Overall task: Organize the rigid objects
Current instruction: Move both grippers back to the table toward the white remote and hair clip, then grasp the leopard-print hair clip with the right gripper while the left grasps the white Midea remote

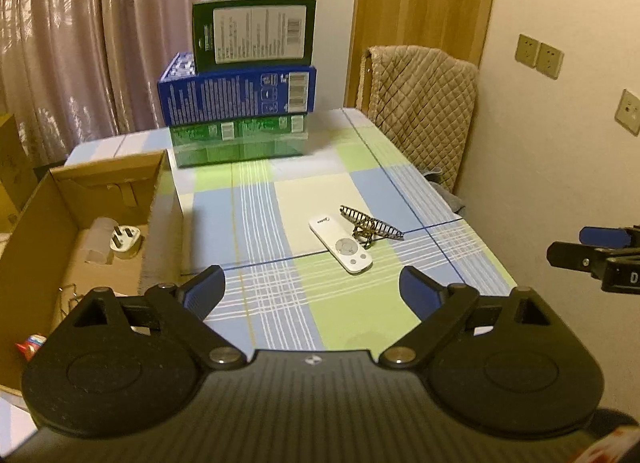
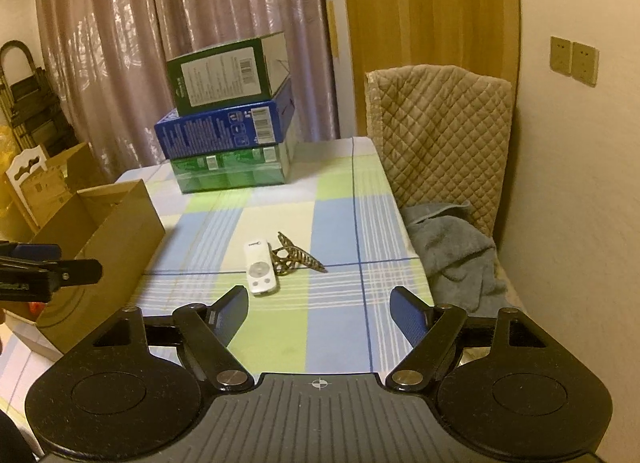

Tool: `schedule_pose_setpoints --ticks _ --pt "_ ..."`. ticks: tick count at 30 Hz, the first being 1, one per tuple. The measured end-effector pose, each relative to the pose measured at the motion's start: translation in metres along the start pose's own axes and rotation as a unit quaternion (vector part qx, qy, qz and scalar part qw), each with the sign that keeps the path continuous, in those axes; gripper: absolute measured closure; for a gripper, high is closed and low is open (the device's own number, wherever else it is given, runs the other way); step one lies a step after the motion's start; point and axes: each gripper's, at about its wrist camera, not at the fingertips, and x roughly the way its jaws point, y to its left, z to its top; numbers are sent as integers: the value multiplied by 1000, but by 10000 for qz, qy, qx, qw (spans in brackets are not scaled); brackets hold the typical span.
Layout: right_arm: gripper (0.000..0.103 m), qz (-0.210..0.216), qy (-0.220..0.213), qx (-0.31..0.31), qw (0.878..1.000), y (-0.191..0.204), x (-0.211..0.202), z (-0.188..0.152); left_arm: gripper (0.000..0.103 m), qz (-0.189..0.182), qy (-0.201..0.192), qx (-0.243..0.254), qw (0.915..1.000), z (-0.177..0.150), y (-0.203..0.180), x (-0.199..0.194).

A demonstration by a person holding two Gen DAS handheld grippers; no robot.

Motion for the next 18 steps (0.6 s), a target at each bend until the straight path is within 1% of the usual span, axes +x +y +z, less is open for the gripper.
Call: schedule_pose_setpoints --ticks 9,13,18 --pt "28 140 225 -331 9991 -25 56 -1 11 47 220 -21 9997 2 -14 63" --pt "28 293 335 -569 9974 -30 92 1 11 120 299 -16 9995 1 -15 96" --pt "28 512 444 -854 9940 -29 142 3 11 181 404 -132 9989 -2 -8 133"
